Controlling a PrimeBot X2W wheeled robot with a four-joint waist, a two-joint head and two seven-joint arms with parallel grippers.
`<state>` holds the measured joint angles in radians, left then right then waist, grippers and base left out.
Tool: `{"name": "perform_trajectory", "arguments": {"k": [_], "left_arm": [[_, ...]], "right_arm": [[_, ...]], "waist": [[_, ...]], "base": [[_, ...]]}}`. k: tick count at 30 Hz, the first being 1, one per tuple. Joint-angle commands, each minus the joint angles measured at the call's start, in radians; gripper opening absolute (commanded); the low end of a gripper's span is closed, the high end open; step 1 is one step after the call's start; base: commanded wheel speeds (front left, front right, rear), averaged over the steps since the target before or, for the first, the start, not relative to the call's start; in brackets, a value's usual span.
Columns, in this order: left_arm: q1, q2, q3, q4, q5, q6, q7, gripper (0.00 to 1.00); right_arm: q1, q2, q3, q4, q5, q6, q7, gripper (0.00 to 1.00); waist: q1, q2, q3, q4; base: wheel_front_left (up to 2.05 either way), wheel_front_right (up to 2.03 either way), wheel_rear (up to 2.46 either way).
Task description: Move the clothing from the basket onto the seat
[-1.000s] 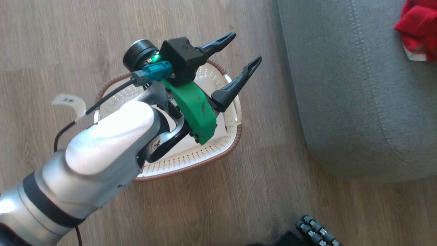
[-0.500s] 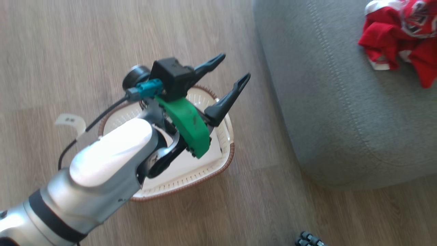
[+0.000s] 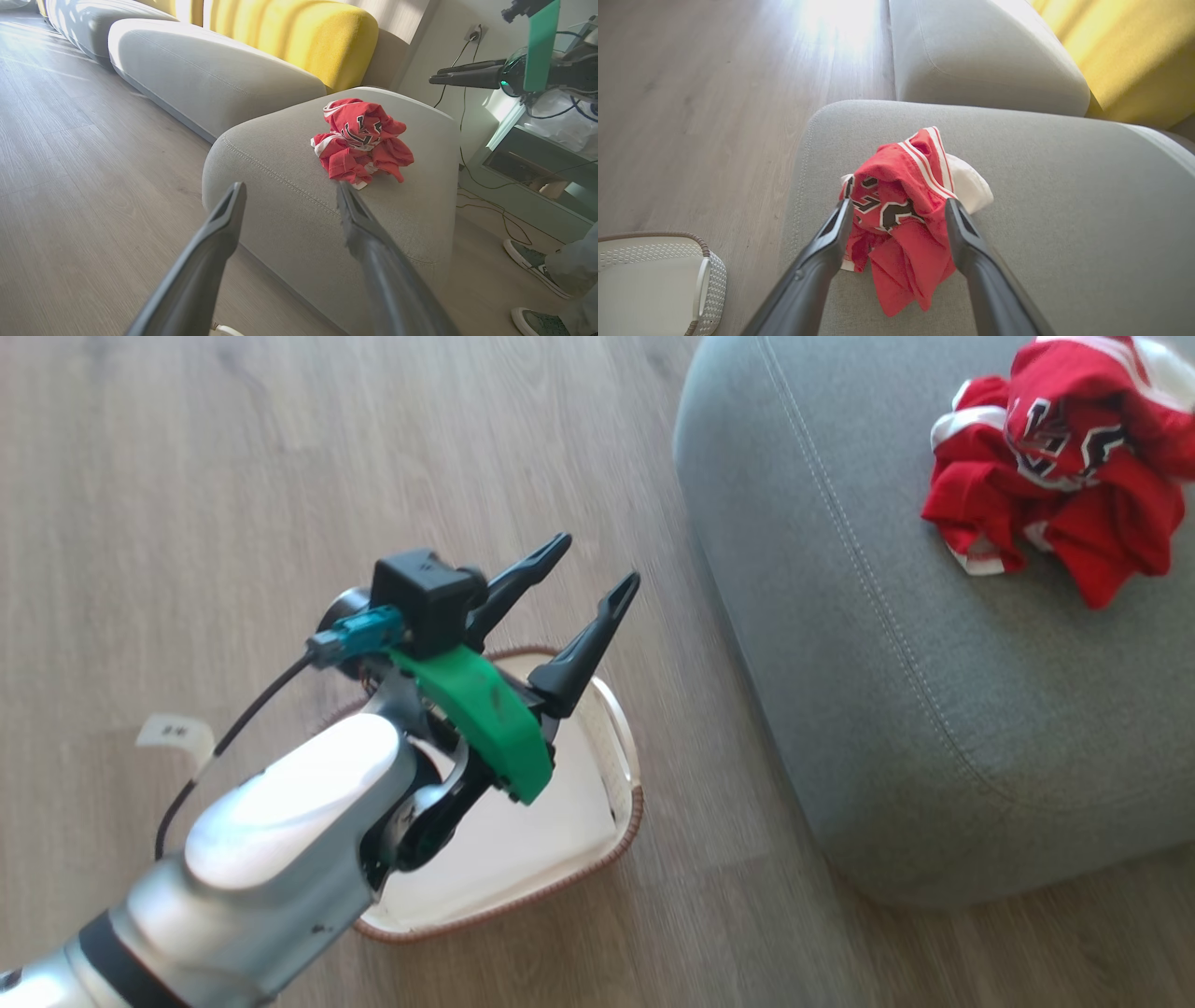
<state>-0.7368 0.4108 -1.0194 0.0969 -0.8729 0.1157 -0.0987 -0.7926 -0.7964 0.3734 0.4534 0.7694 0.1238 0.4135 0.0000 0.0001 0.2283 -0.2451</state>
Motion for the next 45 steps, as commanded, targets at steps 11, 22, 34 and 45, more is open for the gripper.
{"name": "perform_trajectory", "arguments": {"k": [11, 22, 34, 45], "left_arm": [[0.071, 0.093, 0.121, -0.051, -0.059, 0.058, -0.075, 1.00], [0.198, 0.163, 0.202, -0.058, -0.086, 0.133, -0.137, 1.00], [0.392, 0.184, 0.388, -0.075, -0.031, 0.215, -0.163, 1.00], [0.569, 0.119, 0.602, -0.125, 0.071, 0.195, -0.163, 1.00]], "right_arm": [[0.141, -0.023, -0.047, -0.277, -0.009, 0.007, -0.166, 1.00], [0.347, 0.098, -0.185, -0.372, -0.085, 0.007, -0.257, 1.00], [0.584, 0.337, -0.383, -0.478, -0.242, 0.007, -0.350, 1.00], [0.734, 0.504, -0.410, -0.537, -0.293, 0.007, -0.426, 1.00]], "waist": [[0.0000, -0.0001, -0.088, 0.087], [0.0000, -0.0001, -0.149, 0.165], [0.0000, -0.0001, -0.186, 0.206], [0.0000, -0.0001, -0.200, 0.216]], "base": [[0.00, 0.00, 0.00], [0.00, 0.00, 0.00], [0.00, 0.00, 0.00], [0.00, 0.00, 0.00]]}}
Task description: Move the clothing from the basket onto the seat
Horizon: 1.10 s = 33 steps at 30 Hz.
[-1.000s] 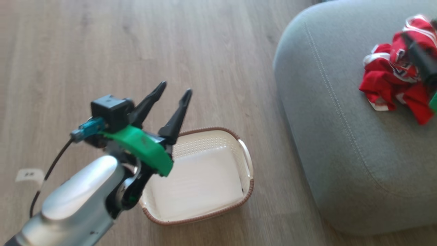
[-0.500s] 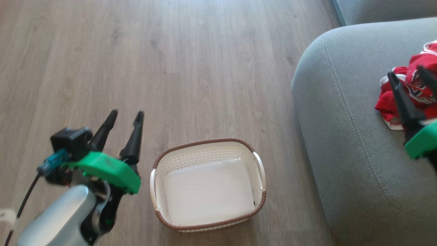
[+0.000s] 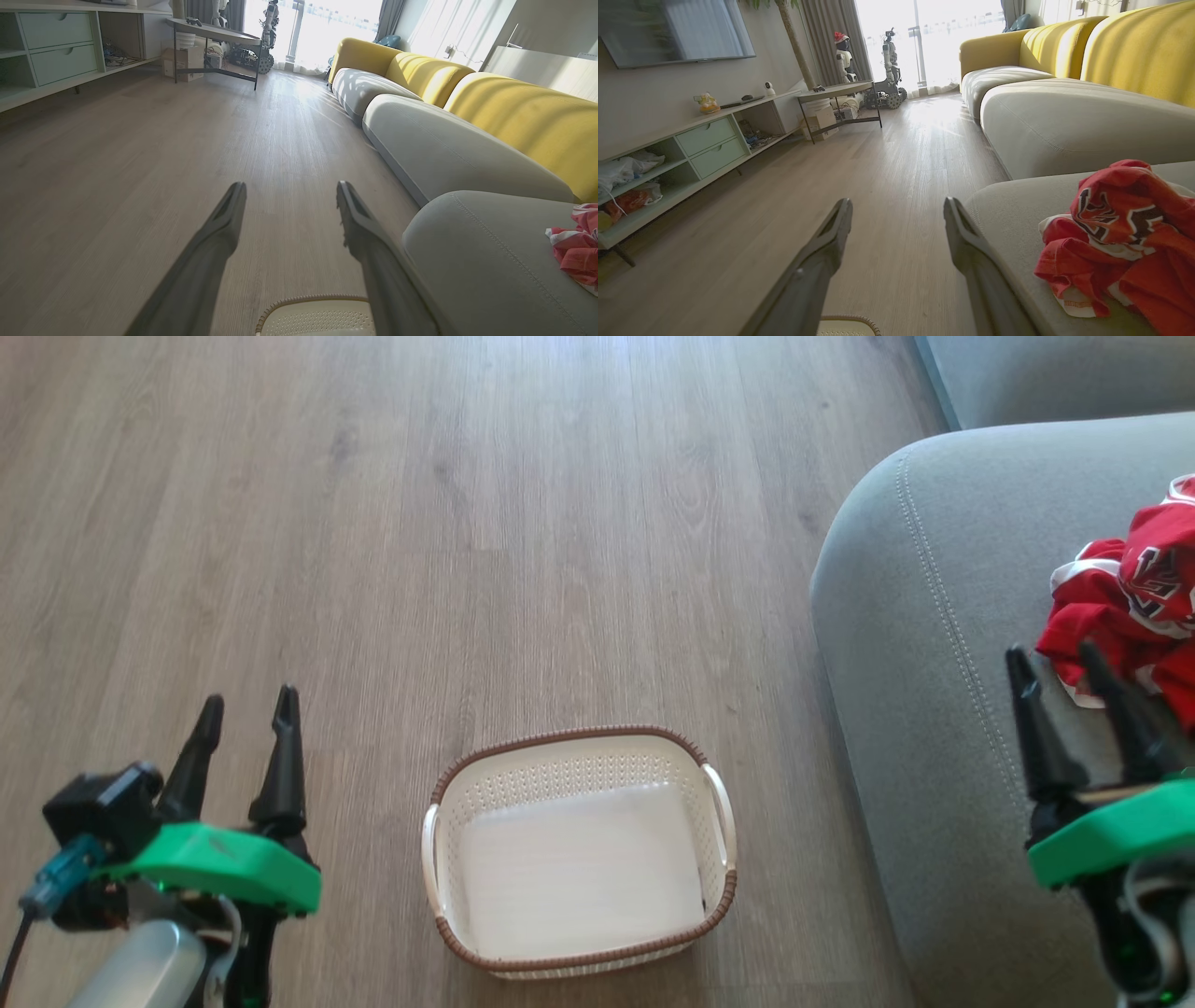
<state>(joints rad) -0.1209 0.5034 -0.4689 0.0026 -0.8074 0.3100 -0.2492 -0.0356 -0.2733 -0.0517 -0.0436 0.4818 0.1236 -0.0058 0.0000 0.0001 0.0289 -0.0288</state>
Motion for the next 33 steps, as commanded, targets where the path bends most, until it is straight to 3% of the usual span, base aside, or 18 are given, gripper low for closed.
{"name": "perform_trajectory", "arguments": {"k": [1, 7, 15, 33], "left_arm": [[-0.035, 0.021, 0.063, -0.030, 0.016, -0.006, -0.012, 1.00], [0.050, -0.014, 0.130, -0.026, 0.083, -0.025, -0.012, 1.00], [0.113, -0.069, 0.197, -0.049, 0.199, -0.031, -0.013, 1.00], [0.191, -0.162, 0.269, -0.035, 0.310, -0.129, -0.013, 1.00]], "right_arm": [[-0.012, -0.009, 0.020, -0.037, -0.007, 0.007, -0.015, 1.00], [0.056, 0.038, 0.045, -0.010, 0.010, 0.007, -0.087, 1.00], [0.083, 0.048, 0.105, 0.014, -0.005, 0.007, -0.168, 1.00], [0.075, 0.052, 0.141, 0.071, -0.050, 0.007, -0.226, 1.00]], "waist": [[0.0000, -0.0001, -0.002, 0.000], [0.0000, -0.0001, -0.023, 0.016], [0.0000, -0.0001, -0.032, 0.028], [0.0000, -0.0001, -0.035, 0.021]], "base": [[0.00, 0.00, 0.00], [0.00, 0.00, 0.00], [0.00, 0.00, 0.00], [0.00, 0.00, 0.00]]}}
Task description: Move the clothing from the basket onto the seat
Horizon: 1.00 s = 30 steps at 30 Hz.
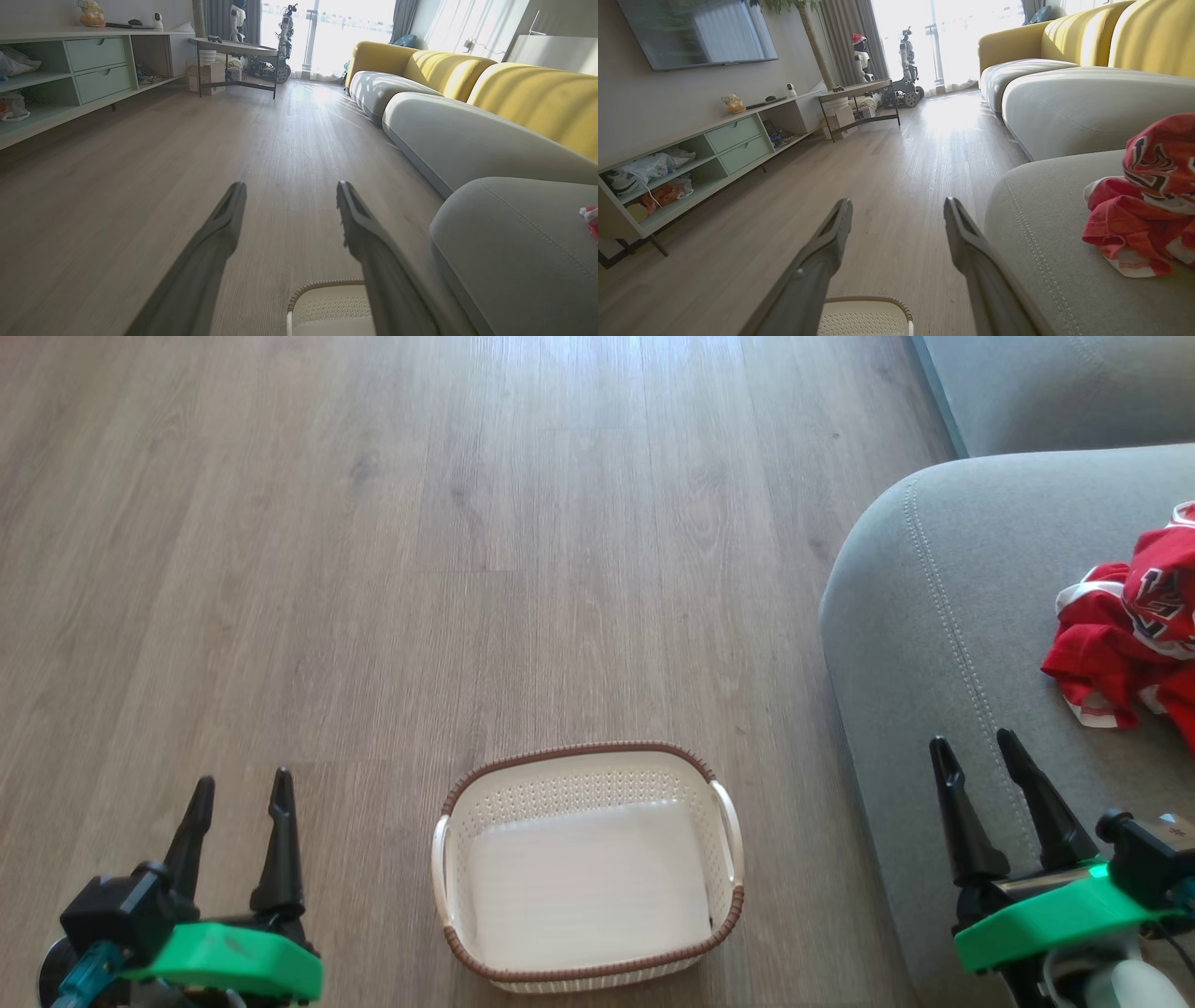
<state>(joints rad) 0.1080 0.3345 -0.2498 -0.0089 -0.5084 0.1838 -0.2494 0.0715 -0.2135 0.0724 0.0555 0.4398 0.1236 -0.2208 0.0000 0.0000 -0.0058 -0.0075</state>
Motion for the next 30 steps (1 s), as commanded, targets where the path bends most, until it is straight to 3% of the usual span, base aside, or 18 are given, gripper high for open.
{"name": "perform_trajectory", "arguments": {"k": [1, 15, 30], "left_arm": [[-0.037, 0.004, 0.053, -0.022, 0.016, -0.007, -0.012, 1.00], [-0.046, -0.021, 0.072, 0.000, 0.039, -0.044, -0.012, 1.00], [-0.052, -0.030, 0.075, 0.012, 0.043, -0.054, -0.012, 1.00]], "right_arm": [[-0.034, -0.007, 0.018, -0.027, -0.008, 0.007, -0.010, 1.00], [-0.051, -0.002, 0.038, -0.015, 0.001, 0.007, 0.005, 1.00], [-0.060, 0.000, 0.042, -0.011, 0.006, 0.007, 0.007, 1.00]], "waist": [[0.0000, 0.0000, 0.000, -0.001], [0.0000, 0.0000, 0.014, -0.006], [0.0000, 0.0000, 0.025, -0.014]], "base": [[0.00, 0.00, 0.00], [0.00, 0.00, 0.00], [0.00, 0.00, 0.00]]}}
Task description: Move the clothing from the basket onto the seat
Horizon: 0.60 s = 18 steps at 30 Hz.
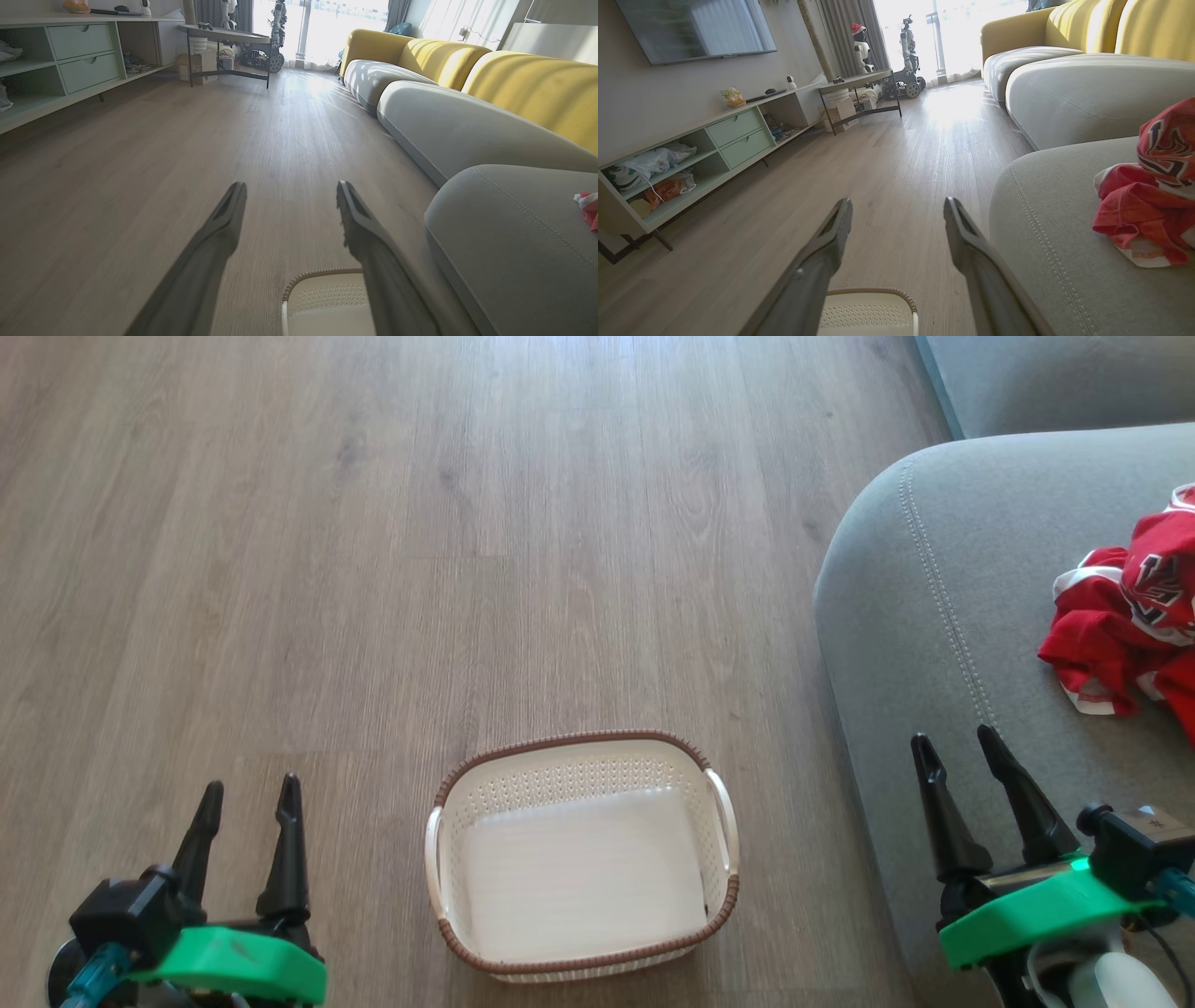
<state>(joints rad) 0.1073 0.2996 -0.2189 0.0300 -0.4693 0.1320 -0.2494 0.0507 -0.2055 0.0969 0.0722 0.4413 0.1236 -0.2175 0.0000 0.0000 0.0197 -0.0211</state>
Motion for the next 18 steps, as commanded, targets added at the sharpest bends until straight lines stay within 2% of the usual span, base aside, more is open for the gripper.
{"name": "perform_trajectory", "arguments": {"k": [1, 4, 5, 9, 18], "left_arm": [[-0.051, 0.005, 0.044, -0.026, 0.003, -0.003, -0.012, 1.00], [-0.052, 0.004, 0.043, -0.024, -0.001, -0.007, -0.012, 1.00], [0.000, -0.001, 0.000, 0.003, -0.002, -0.006, 0.000, 0.00], [0.014, -0.022, -0.012, 0.064, -0.002, -0.009, 0.003, 0.00], [-0.001, -0.036, 0.009, 0.074, -0.086, -0.026, 0.026, 0.00]], "right_arm": [[-0.039, -0.008, 0.019, -0.027, 0.005, 0.007, 0.004, 1.00], [-0.039, -0.008, 0.021, -0.027, 0.008, 0.007, 0.004, 1.00], [0.000, 0.000, 0.003, 0.001, 0.001, 0.000, 0.007, 0.00], [0.020, 0.014, 0.013, 0.066, 0.001, -0.001, 0.007, 0.00], [0.008, 0.021, 0.001, 0.072, 0.089, -0.001, 0.026, 0.00]], "waist": [[0.0000, 0.0000, 0.000, -0.001], [0.0000, 0.0000, 0.001, -0.002], [0.0000, 0.0000, 0.001, -0.002], [0.0000, 0.0000, 0.001, -0.003], [0.0000, 0.0000, 0.000, -0.001]], "base": [[0.00, 0.00, 0.00], [0.00, 0.00, 0.00], [0.00, 0.00, 0.00], [0.00, 0.00, 0.00], [0.00, 0.00, 0.00]]}}
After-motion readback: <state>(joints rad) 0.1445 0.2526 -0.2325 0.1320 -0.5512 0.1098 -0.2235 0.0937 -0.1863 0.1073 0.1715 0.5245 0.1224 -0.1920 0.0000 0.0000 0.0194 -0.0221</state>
